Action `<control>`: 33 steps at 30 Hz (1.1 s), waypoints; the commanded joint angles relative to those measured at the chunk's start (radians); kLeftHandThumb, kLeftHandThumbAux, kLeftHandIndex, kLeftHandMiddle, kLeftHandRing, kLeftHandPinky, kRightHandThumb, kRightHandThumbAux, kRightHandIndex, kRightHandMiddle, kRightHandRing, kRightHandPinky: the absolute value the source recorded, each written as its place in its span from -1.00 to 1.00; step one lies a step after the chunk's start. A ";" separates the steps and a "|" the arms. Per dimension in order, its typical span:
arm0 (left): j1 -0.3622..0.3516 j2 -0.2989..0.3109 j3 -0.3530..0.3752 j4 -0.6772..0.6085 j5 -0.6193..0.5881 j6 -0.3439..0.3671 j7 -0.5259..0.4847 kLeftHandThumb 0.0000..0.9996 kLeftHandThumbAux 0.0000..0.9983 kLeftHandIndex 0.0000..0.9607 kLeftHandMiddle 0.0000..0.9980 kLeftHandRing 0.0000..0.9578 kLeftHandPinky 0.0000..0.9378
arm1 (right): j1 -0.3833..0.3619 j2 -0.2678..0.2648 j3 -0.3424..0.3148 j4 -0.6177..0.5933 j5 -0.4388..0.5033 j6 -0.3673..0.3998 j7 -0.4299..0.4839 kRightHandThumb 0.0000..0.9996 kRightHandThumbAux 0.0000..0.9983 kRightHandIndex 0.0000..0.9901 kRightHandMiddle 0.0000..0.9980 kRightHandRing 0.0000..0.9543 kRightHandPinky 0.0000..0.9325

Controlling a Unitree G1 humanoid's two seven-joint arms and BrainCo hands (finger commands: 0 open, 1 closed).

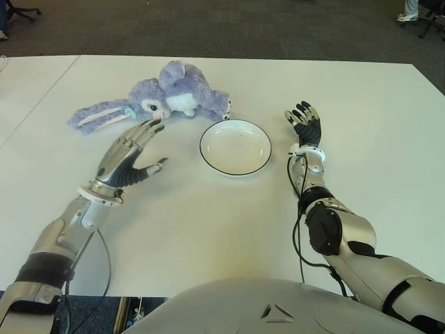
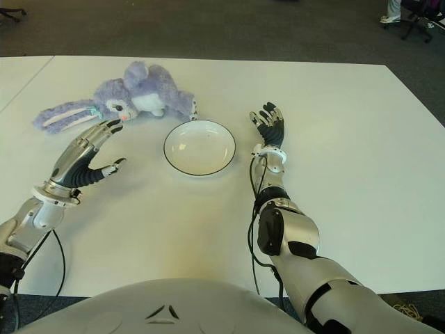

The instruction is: Put the doll into the plate.

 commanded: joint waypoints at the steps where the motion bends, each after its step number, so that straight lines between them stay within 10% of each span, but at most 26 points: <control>1: 0.026 -0.031 0.027 -0.022 -0.003 0.023 -0.021 -0.30 -0.37 -1.00 -0.95 -1.00 -1.00 | 0.220 0.073 -0.019 0.137 0.026 0.137 -0.014 -0.37 0.77 -0.62 -0.60 -0.59 -0.54; 11: -0.291 -0.010 0.123 0.173 0.120 0.264 0.173 -0.20 -0.43 -1.00 -0.99 -0.96 -0.89 | 0.215 0.073 -0.014 0.138 0.021 0.146 -0.019 -0.37 0.74 -0.63 -0.61 -0.60 -0.55; 33: -0.934 -0.047 -0.088 0.796 0.168 0.272 0.165 -0.28 -0.41 -1.00 -0.98 -0.91 -0.76 | 0.211 0.068 -0.013 0.138 0.018 0.145 -0.019 -0.35 0.76 -0.61 -0.58 -0.57 -0.51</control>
